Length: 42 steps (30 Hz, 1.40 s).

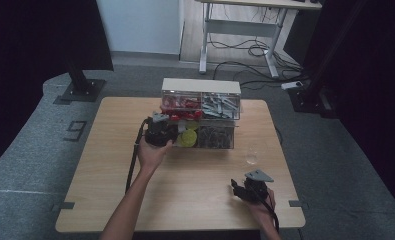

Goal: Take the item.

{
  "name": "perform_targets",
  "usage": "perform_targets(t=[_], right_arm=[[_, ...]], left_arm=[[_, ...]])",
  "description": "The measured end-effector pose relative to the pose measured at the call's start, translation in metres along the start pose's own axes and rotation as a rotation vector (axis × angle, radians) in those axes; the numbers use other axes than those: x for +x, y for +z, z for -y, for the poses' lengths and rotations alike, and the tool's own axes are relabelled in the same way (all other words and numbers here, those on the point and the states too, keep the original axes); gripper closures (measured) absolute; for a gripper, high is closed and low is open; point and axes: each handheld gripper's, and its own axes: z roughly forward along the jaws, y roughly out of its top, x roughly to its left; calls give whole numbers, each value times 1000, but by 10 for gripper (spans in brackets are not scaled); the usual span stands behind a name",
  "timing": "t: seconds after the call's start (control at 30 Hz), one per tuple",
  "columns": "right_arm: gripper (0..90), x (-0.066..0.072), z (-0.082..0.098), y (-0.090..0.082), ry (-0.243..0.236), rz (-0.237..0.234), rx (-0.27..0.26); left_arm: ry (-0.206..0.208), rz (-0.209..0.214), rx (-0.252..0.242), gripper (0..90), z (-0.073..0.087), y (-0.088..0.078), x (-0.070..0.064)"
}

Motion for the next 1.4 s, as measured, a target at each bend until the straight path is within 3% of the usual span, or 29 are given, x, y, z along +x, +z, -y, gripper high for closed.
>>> perform_targets(t=[0.23,0.47,0.7,1.07,1.4], right_arm=[[356,3,-13,-3,3,-15,-46],[398,9,-32,-6,7,-60,-107],[491,10,-54,-7,-5,-74,-144],[565,13,-75,0,-24,-111,-147],[607,11,-84,9,-8,-141,-136]], left_arm=[[4,7,4,900,0,5,1],[-2,5,6,900,-1,4,3],[-1,8,7,900,-2,4,3],[-4,5,12,900,-3,4,1],[4,14,11,900,-6,6,-2]])
